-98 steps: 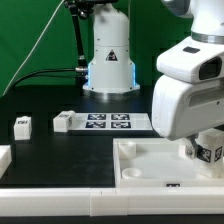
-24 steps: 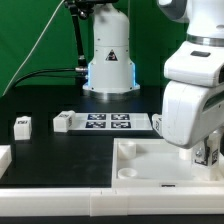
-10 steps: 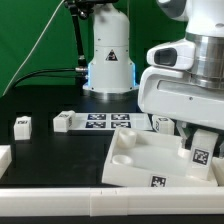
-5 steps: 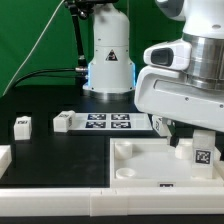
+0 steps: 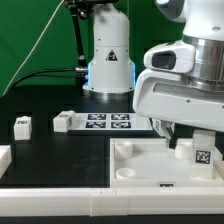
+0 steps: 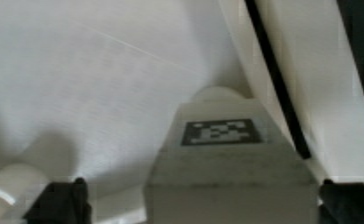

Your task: Assemble one leg

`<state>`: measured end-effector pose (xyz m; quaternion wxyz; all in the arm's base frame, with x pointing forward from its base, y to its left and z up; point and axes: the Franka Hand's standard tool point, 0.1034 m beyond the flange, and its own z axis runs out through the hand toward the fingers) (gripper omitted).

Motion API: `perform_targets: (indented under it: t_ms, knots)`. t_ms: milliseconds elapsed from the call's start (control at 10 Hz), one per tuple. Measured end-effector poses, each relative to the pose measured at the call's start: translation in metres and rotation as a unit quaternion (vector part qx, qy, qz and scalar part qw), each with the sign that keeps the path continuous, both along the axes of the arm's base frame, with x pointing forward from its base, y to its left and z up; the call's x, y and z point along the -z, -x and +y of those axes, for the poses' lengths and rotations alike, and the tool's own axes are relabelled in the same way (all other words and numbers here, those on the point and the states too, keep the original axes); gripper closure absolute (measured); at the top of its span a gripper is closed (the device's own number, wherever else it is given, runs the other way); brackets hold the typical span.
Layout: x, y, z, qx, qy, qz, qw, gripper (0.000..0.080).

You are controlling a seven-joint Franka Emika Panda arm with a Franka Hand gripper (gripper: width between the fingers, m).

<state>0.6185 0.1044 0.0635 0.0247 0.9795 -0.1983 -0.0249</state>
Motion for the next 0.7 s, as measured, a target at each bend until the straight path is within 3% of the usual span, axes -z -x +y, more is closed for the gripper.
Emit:
perform_targets:
  t_ms: [700]
  knots:
    - [0.0002, 0.0001, 0.0000, 0.000, 0.000, 0.000, 1.000, 0.0151]
